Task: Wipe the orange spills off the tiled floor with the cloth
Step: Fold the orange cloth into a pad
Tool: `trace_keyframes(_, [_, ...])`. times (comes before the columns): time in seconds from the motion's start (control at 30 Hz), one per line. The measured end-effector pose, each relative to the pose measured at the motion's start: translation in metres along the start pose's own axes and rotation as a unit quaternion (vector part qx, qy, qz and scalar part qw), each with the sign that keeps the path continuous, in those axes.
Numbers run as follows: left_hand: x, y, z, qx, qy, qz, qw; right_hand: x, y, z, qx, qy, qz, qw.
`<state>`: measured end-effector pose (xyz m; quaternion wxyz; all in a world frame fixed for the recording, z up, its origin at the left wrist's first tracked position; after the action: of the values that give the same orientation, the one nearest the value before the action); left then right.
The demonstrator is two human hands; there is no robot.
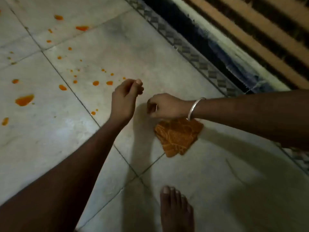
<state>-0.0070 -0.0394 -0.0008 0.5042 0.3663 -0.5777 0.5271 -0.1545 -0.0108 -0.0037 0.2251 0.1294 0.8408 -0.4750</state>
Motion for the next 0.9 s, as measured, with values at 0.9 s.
trace_keyframes(0.9, [0.009, 0.040, -0.067, -0.263, -0.036, 0.029, 0.964, -0.042, -0.085, -0.057, -0.084, 0.032, 0.026, 0.996])
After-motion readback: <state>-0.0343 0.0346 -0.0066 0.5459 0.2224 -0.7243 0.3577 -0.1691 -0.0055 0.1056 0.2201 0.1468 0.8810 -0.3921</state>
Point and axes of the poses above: each hand's wrist, its own z-axis towards the middle knuckle, its own y-axis out of the palm, x = y × z, the point moved 4 cm from there along z, towards the middle knuckle, and after that the axes turned 5 degrees about y, right-handed, at the moved point
